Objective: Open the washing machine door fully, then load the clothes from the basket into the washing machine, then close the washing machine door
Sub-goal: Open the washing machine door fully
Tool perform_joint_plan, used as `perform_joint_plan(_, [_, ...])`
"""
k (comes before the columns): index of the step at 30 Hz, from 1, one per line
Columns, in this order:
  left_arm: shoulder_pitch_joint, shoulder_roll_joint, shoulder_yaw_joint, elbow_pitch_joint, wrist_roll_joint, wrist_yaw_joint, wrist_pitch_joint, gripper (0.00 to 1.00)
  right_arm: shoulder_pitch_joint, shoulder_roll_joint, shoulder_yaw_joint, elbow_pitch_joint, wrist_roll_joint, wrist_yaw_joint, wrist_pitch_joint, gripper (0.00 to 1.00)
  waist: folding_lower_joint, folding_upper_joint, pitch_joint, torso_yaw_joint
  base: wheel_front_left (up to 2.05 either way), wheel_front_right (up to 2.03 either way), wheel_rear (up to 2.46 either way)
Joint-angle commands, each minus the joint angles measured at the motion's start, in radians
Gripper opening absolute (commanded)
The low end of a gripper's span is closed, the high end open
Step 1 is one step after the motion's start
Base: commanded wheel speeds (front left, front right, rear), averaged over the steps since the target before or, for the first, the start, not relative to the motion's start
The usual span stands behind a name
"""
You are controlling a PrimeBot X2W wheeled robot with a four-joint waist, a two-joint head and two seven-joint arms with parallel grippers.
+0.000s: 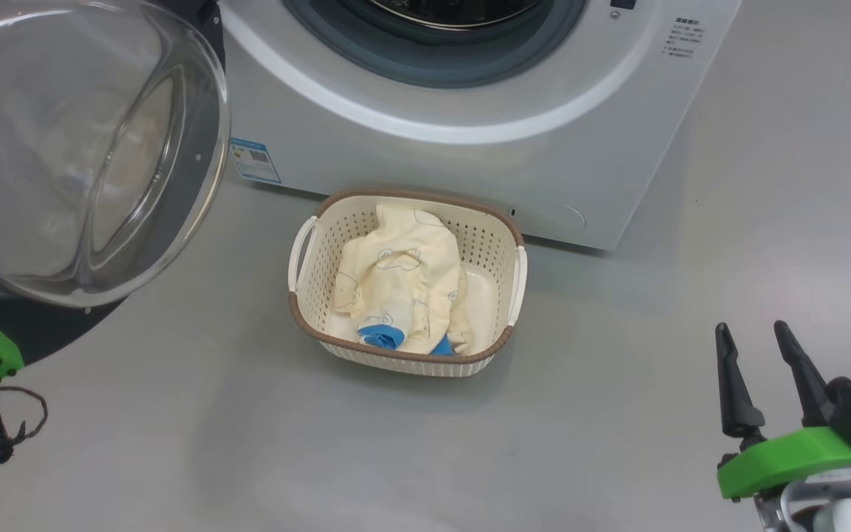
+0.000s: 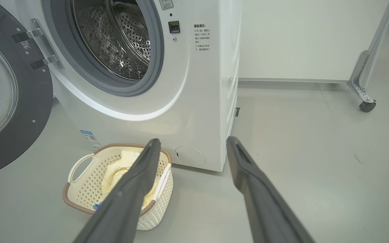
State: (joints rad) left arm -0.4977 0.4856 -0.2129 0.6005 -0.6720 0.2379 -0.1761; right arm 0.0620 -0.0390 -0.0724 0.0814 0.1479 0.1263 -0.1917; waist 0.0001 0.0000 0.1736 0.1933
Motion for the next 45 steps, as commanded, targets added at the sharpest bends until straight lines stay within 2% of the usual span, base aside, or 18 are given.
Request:
perform_joint_plan(1, [-0.074, 0.075, 0.057, 0.0, -0.01, -0.004, -0.014, 0.0, -0.048, -0.011, 0.015, -0.038, -0.009, 0.004, 0.002, 1.0, -0.0001, 0.0, 0.012, -0.004, 0.0, 0.0, 0.0])
perform_joint_plan(7, [-0.143, 0.084, 0.06, 0.084, -0.016, -0.034, -0.027, 0.0, -0.069, -0.011, 0.013, -0.046, -0.017, 0.004, 0.007, 1.0, -0.0001, 0.0, 0.04, -0.015, 0.0, 0.0, 0.0])
perform_joint_plan(18, [-0.231, 0.09, 0.067, 0.216, -0.014, -0.063, -0.061, 0.0, -0.087, -0.011, 0.016, -0.037, -0.023, 0.004, 0.006, 1.0, -0.0001, 0.0, 0.055, -0.035, 0.0, 0.0, 0.0])
perform_joint_plan(27, [-0.227, 0.071, 0.074, 0.23, 0.0, -0.075, -0.081, 0.0, -0.088, -0.011, 0.013, -0.031, -0.02, 0.004, 0.004, 1.0, -0.0001, 0.0, 0.049, -0.035, 0.0, 0.0, 0.0])
perform_joint_plan(33, [-0.16, 0.047, 0.1, 0.136, 0.038, -0.056, -0.085, 0.0, -0.076, -0.011, 0.01, -0.024, -0.013, 0.004, 0.0, 1.0, -0.0001, 0.0, 0.032, -0.026, 0.0, 0.0, 0.0])
perform_joint_plan(45, [0.122, -0.025, 0.202, -0.25, 0.164, 0.028, -0.085, 0.0, -0.056, -0.011, 0.006, -0.015, -0.002, 0.004, -0.005, 1.0, -0.0001, 0.0, -0.02, -0.015, 0.0, 0.0, 0.0])
